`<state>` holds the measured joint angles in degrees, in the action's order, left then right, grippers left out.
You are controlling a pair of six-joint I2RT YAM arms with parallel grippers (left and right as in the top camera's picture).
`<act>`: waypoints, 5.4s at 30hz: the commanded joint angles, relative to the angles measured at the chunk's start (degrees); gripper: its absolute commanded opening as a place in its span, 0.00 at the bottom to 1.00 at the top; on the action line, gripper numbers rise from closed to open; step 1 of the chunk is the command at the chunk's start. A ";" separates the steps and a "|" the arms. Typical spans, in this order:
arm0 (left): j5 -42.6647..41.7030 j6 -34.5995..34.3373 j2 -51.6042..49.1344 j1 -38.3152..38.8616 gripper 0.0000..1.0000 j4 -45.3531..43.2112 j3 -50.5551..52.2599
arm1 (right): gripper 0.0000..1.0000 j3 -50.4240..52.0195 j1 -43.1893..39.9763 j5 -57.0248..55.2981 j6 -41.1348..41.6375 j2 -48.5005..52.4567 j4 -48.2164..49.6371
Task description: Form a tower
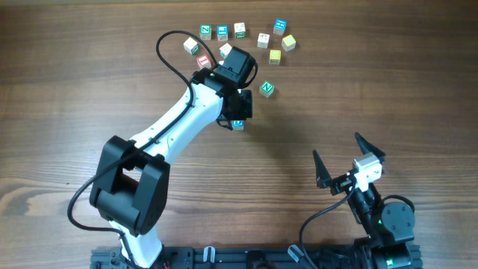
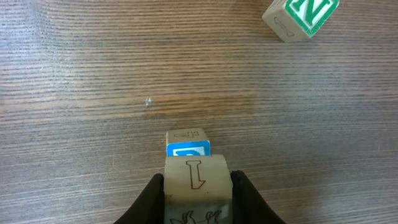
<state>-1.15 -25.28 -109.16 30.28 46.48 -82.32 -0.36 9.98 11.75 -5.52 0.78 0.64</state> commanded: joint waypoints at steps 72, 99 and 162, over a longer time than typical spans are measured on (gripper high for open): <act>1.64 10.10 -8.61 1.01 0.67 -3.54 0.79 | 1.00 0.07 0.11 -0.31 -0.48 -0.35 0.20; 1.66 10.10 -9.16 1.01 0.47 -5.14 2.78 | 1.00 0.07 0.11 -0.31 -0.48 -0.35 0.20; 5.14 2.54 -9.16 1.01 0.34 -6.01 2.84 | 1.00 0.07 0.11 -0.31 -0.48 -0.35 0.20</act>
<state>2.81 -22.83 -117.30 31.09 40.64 -80.05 -0.36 9.96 11.75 -5.52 0.78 0.64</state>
